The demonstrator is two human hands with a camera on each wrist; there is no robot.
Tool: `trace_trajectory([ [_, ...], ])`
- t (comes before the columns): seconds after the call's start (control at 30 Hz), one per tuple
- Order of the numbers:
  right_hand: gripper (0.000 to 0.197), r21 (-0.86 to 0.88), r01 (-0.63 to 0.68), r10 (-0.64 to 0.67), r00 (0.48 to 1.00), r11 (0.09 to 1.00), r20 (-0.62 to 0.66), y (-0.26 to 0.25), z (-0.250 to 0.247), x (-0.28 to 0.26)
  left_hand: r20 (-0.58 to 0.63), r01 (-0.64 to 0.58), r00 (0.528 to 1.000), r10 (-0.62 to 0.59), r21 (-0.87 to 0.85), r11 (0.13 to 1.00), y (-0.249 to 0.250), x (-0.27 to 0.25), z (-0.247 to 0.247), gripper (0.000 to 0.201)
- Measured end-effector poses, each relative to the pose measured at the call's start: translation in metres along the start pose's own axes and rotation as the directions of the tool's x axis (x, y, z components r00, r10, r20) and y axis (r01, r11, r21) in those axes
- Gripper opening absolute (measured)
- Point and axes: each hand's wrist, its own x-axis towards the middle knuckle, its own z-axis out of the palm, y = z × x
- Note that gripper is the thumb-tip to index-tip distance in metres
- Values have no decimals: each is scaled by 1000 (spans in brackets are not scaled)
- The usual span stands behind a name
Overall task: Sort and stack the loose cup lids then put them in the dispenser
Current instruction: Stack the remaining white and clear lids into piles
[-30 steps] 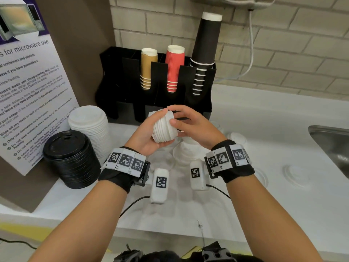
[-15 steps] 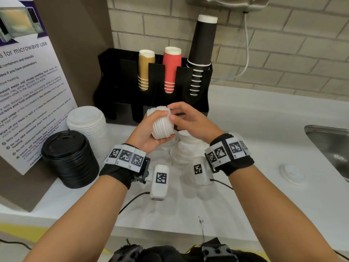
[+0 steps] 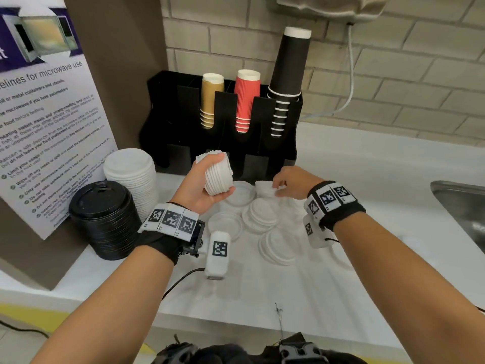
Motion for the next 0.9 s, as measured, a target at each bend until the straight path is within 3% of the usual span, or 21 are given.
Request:
trace_trajectory([
  [0.1,13,265,17,7,996,964,-87,1,-12,-3,-24,0,1000,-1,-18,1000,0,1,-3,34],
  [0.33,11,716,52,67,988,696,-136,-8,-20,-8,-58,5,998,-7,-36,999,-5,1,-4,46],
  [0.43,20,882,94,62,989,461,-138,-14,-18,-9,-77,12,997,-16,-54,998,-9,1,-5,49],
  [0.53,29,985,86,6,996,149,-87,-24,-18,-11,-29,34,999,-37,-99,995,-12,-2,-3,30],
  [0.6,30,996,67,-79,995,51,-63,-32,-17,-13,38,44,999,-39,-130,991,-12,-5,-2,26],
  [0.73,32,994,29,-126,992,104,-16,-47,-14,-15,150,42,988,-21,-142,989,-12,-10,-1,44],
  [0.9,54,923,88,-77,995,375,-63,-64,-10,-14,165,15,986,-1,-87,996,-10,-14,2,43],
])
